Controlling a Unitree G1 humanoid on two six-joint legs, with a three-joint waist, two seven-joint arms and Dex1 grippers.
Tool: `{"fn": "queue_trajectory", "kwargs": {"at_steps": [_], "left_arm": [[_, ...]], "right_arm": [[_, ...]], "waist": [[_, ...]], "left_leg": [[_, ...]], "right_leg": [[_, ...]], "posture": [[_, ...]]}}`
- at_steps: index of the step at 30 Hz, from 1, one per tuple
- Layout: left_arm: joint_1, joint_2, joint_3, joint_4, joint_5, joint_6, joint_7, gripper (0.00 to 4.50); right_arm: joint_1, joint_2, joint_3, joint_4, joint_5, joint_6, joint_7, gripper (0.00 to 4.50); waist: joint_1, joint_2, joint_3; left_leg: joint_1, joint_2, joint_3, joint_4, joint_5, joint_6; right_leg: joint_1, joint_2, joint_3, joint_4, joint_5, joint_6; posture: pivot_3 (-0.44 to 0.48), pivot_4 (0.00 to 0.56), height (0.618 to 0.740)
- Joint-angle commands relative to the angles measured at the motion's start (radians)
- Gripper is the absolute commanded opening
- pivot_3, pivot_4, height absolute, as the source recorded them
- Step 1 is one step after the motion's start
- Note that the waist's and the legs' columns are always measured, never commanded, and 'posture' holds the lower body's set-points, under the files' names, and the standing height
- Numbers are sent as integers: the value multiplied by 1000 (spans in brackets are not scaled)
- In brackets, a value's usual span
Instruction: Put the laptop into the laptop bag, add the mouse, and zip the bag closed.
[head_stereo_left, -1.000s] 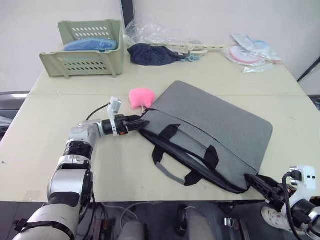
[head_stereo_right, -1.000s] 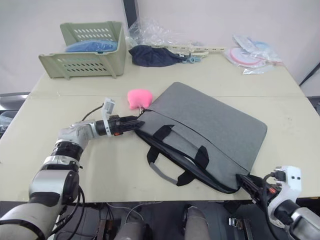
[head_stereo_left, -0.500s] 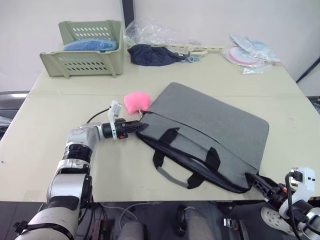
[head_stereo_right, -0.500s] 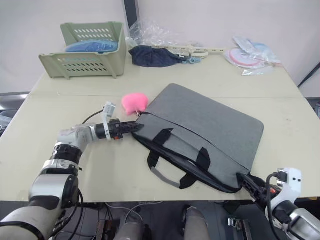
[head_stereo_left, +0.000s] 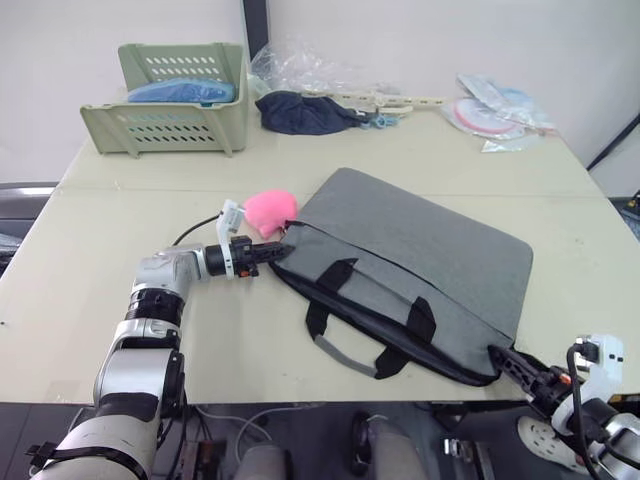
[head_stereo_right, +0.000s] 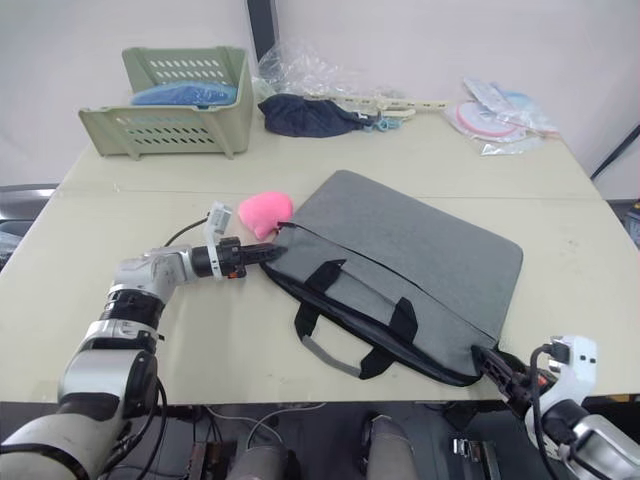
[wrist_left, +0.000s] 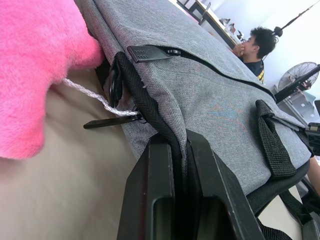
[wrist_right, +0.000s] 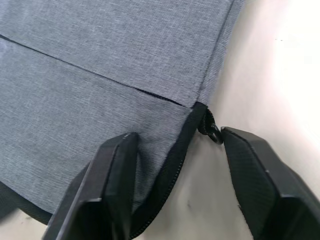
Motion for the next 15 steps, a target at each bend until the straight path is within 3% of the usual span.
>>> {"fn": "queue_trajectory", "kwargs": {"at_steps": [1,2,3,10,15], "left_arm": [[17,-25,-27,-38,-3,7,-10,0],[18,-25,-26,-39,-2,8,-8,0],[19,-25,-26,-42,-2,9,-6,0],[37,-25,-26,-71,-4,19,5,0],[107,-6,-17,-192,-27,77,29,0]], "right_arm": [[13,9,50,47,-9,12,-52,759],[13,8,55,48,-10,8,-53,548],[14,7,57,50,-9,6,-56,40],[5,-13,63,70,-1,-6,-59,40],[-44,-58,89,122,-24,-17,-43,40]], "waist": [[0,-2,-2],[0,-3,-3],[0,-3,-3],[0,-4,-4],[-2,-4,-6]], "left_leg": [[0,0,0,0,0,0],[0,0,0,0,0,0],[0,0,0,0,0,0],[0,0,-1,0,0,0],[1,0,-1,0,-1,0]], "right_leg": [[0,0,0,0,0,0],[0,0,0,0,0,0],[0,0,0,0,0,0],[1,0,0,-1,0,0],[1,0,0,-1,0,0]], "posture": [[0,150,740],[0,150,740],[0,150,740],[0,150,740],[0,150,740]]}}
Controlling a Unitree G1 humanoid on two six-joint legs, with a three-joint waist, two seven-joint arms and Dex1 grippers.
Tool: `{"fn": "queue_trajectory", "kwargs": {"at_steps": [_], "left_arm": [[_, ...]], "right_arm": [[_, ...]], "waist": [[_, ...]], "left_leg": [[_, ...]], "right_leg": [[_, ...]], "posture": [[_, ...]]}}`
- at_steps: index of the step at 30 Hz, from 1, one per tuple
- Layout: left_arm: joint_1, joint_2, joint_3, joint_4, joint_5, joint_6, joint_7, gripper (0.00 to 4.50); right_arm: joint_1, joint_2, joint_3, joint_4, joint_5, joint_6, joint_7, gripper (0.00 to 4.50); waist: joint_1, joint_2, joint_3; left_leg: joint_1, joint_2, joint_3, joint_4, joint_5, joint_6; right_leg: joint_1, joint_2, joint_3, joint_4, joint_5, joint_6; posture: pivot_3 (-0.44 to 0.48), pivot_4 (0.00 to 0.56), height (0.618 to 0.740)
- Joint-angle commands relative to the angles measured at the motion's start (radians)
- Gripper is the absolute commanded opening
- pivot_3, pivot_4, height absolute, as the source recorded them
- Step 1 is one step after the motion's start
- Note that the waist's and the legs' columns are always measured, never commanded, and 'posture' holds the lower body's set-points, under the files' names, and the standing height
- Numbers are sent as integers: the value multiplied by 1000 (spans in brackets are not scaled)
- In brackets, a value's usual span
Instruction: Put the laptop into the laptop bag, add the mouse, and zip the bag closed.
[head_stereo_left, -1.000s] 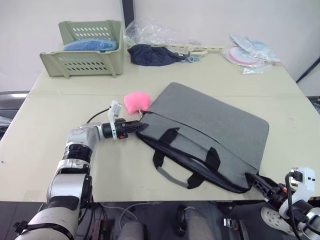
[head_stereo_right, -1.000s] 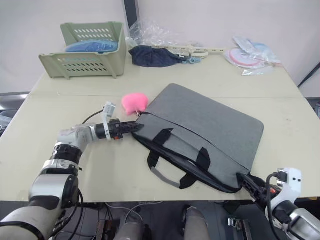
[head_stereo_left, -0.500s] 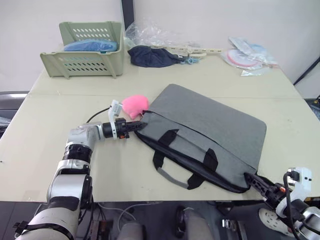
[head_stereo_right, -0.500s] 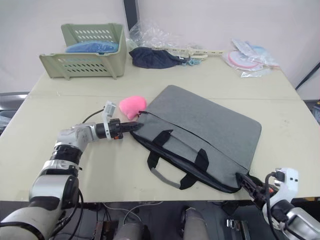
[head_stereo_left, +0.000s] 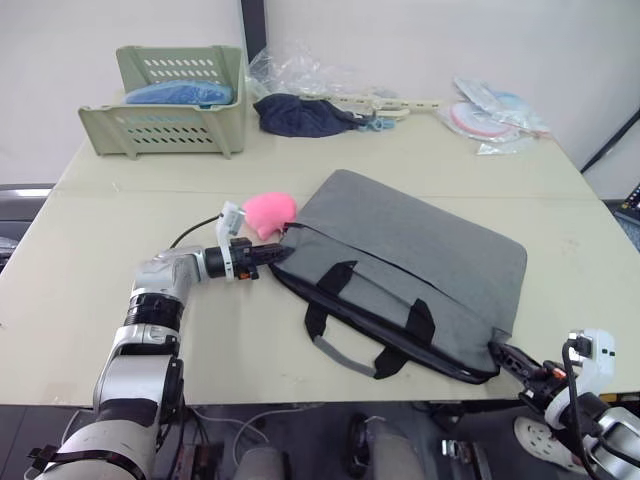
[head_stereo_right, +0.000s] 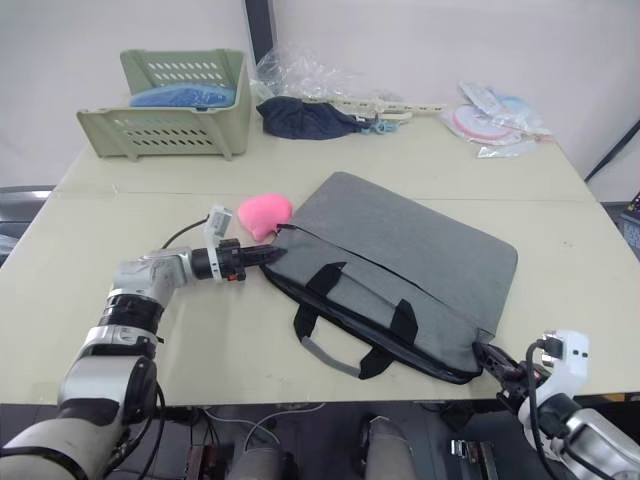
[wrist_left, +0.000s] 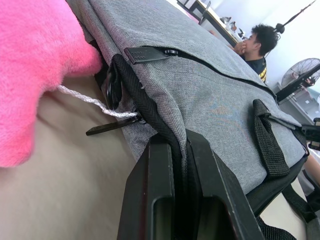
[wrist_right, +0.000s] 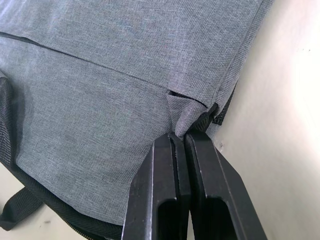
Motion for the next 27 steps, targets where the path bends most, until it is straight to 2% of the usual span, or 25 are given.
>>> {"fn": "queue_trajectory", "kwargs": {"at_steps": [1,4,14,18,20,27], "left_arm": [[56,-10,-16,-104,-31,63,10,0],[114,5,-8,-203,-52,113,33,0],[361,56,95,-628,-192,340,204,0],[402,59,114,-690,-217,368,245,0],[425,71,149,-726,-232,383,281,0],[496,81,199,-838,-304,440,356,0]], "right_arm": [[-11,-33,57,85,-44,7,-24,40],[-41,-72,93,124,-62,-9,-6,40],[-303,-253,266,335,-172,-82,118,40],[-379,-278,320,389,-205,-100,148,40],[-480,-294,376,450,-240,-119,181,40],[-656,-295,484,561,-321,-151,259,40]], "waist": [[-1,1,0],[-3,1,-1],[-20,4,-1],[-26,7,0],[-32,8,0],[-34,15,4]], "left_leg": [[0,0,0,0,0,0],[0,1,0,0,0,0],[2,5,-1,0,-1,-2],[2,6,-1,0,-2,-3],[2,7,0,0,-2,-4],[2,12,2,0,-3,-7]], "right_leg": [[0,0,0,0,0,0],[0,0,0,0,0,0],[0,3,2,0,1,-1],[0,4,2,-1,1,-2],[0,5,1,0,1,-2],[-3,8,0,0,1,-8]], "posture": [[0,150,740],[0,150,740],[0,150,740],[0,150,740],[0,150,740],[0,150,740]]}}
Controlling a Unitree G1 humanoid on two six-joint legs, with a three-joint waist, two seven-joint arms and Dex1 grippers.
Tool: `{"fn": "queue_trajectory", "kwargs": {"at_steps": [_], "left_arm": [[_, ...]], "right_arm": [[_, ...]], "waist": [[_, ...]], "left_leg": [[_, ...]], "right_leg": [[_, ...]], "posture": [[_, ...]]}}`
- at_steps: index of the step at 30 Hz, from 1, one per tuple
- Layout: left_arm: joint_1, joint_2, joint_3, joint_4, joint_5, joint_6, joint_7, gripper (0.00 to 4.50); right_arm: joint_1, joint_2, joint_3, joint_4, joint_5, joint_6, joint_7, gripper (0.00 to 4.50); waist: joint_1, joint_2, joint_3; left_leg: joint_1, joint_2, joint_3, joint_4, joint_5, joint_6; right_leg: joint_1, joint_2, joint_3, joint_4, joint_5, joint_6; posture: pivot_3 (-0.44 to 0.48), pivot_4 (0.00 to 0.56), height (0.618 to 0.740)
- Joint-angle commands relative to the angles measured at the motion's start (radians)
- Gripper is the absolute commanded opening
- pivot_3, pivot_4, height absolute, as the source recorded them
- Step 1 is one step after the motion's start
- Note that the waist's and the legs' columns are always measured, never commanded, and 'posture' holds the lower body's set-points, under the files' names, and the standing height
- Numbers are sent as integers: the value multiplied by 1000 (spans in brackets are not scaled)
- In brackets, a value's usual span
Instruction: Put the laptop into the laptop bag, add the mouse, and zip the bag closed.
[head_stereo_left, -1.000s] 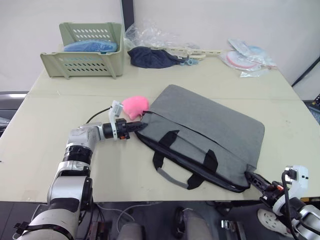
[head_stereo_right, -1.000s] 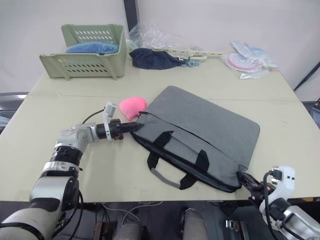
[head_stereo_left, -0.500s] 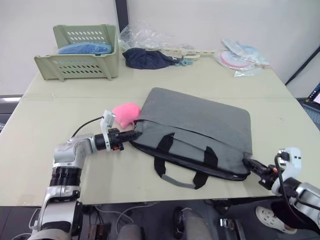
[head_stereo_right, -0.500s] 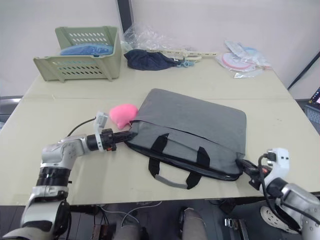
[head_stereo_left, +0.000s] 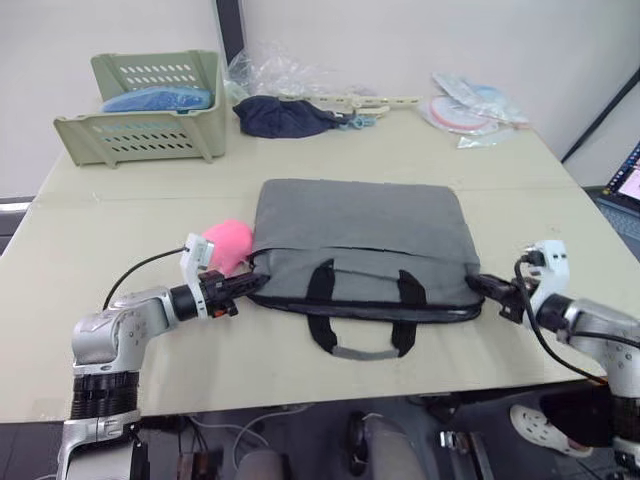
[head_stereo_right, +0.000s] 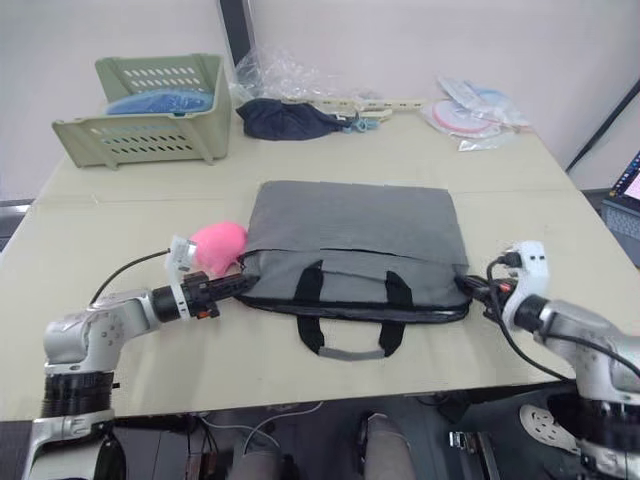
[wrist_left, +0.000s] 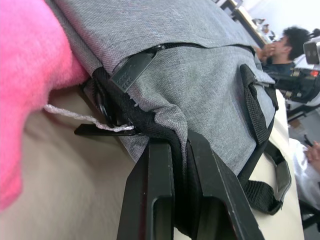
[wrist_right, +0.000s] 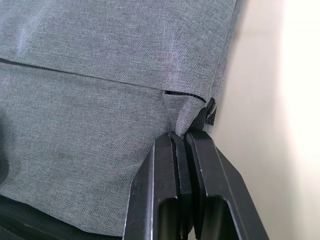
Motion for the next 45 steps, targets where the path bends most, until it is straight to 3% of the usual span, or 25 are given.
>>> {"fn": "queue_trajectory", "kwargs": {"at_steps": [1,9,22,26,31,32,37,45], "left_arm": [[36,7,10,-79,-51,39,28,0],[84,42,55,-103,-79,39,78,0],[42,91,-7,-42,-81,8,66,0],[44,89,-8,-38,-92,10,67,1602],[112,143,-89,-71,-43,-15,38,3935],[123,150,-94,-73,-45,-14,40,4372],[143,191,-19,-80,-82,-17,45,4444],[140,316,70,-147,-139,23,12,4444]], "right_arm": [[-38,18,74,36,-32,-2,42,40],[-84,33,104,35,-59,11,81,40],[-30,46,81,-16,-64,26,79,40],[-13,43,67,-24,-74,24,76,1558],[0,40,47,-50,-68,41,74,3908],[3,38,41,-59,-64,46,72,3953],[22,-5,-9,-106,-64,59,71,3953],[-8,-209,-111,-161,-44,93,129,3953]], "waist": [[2,1,1],[1,3,2],[4,10,6],[7,11,7],[6,14,8],[6,16,7],[7,22,7],[8,27,12]], "left_leg": [[0,0,0,0,0,0],[-1,2,1,0,-1,-2],[-1,2,3,0,-1,-4],[-2,2,3,0,-1,-4],[-1,2,3,-1,-1,-4],[-1,2,3,-1,-1,-4],[-2,2,2,-1,-1,-4],[-13,1,3,0,-1,-4]], "right_leg": [[0,0,0,0,0,0],[-1,2,0,0,-1,-1],[-1,4,0,0,-1,-2],[0,4,-1,-1,-1,-2],[-1,4,0,-1,-2,-2],[-1,4,-1,-1,-2,-3],[-1,4,-1,-1,-2,-2],[-12,4,0,-1,-2,-2]], "posture": [[0,150,740],[0,150,740],[0,150,740],[0,150,740],[0,150,740],[0,150,740],[0,150,740],[0,150,740]]}}
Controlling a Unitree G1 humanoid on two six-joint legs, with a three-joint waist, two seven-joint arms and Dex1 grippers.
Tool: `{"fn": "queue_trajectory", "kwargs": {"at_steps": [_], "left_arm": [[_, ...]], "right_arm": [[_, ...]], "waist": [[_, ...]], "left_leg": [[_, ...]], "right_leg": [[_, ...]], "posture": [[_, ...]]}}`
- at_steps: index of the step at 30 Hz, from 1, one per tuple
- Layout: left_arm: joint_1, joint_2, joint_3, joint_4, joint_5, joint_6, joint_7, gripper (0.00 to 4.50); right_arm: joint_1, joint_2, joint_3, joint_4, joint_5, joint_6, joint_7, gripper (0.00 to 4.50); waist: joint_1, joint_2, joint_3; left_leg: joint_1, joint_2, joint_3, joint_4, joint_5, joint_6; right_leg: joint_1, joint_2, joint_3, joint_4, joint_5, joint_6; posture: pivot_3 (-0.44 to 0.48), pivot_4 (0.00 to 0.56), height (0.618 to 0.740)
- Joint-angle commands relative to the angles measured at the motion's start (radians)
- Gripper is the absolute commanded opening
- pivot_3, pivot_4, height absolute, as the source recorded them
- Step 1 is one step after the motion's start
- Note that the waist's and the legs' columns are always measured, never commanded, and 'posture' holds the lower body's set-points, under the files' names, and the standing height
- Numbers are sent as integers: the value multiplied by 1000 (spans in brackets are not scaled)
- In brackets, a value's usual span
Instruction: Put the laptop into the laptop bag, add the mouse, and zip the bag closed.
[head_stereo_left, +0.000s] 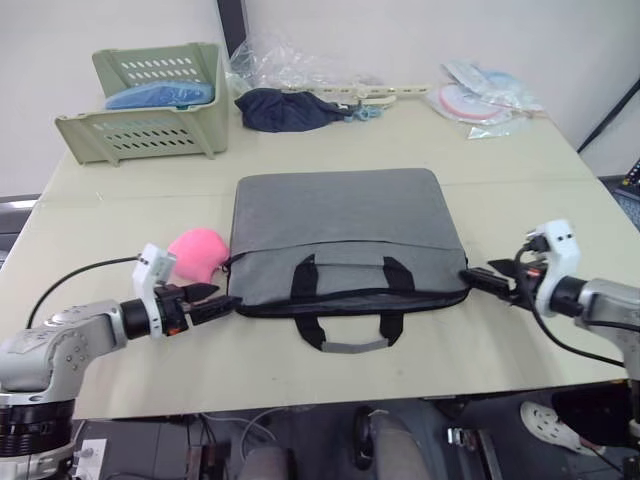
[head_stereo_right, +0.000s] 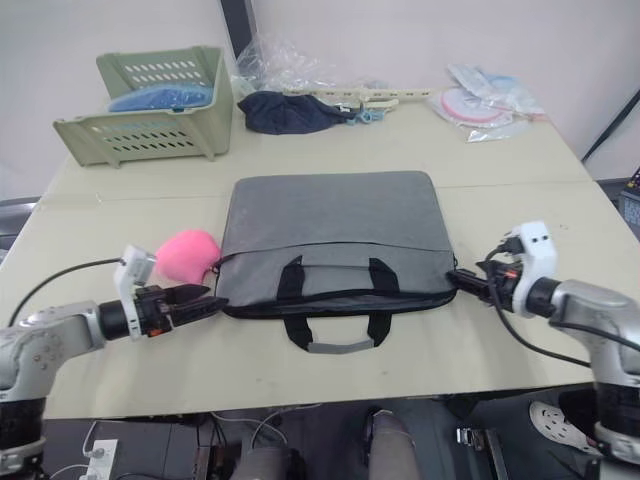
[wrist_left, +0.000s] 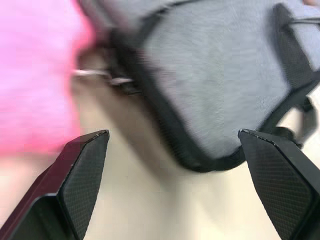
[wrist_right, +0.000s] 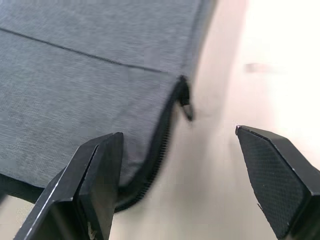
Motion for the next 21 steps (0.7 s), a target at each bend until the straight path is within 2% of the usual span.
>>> {"fn": "queue_trajectory", "kwargs": {"at_steps": [1,3,6,15,21], "left_arm": [[4,52,45,-62,-41,16,-26,4444],[2,77,64,-77,-57,24,-34,4444],[-19,155,161,-95,-115,49,-80,4444],[-68,363,350,-132,-253,54,-240,4444],[-119,405,378,-121,-302,42,-269,4444]], "right_arm": [[-30,-83,-60,-51,21,5,46,3953],[-41,-115,-74,-56,30,12,56,3953],[-127,-144,-76,-96,62,34,52,3953],[-368,9,41,-264,154,97,-58,3953],[-414,54,135,-288,115,58,-73,3953]], "waist": [[1,0,0],[3,0,2],[1,-1,6],[-3,2,15],[-1,3,16]], "left_leg": [[-3,0,0,1,0,0],[-4,0,0,0,0,0],[-5,0,0,1,0,0],[-5,1,0,1,0,-1],[-5,0,-1,0,1,-1]], "right_leg": [[-3,0,0,1,0,0],[-4,0,-1,1,0,0],[-4,0,-1,0,0,0],[-5,1,0,1,0,0],[-5,1,-2,0,0,0]], "posture": [[0,150,740],[0,150,740],[0,150,740],[0,150,740],[0,150,740]]}}
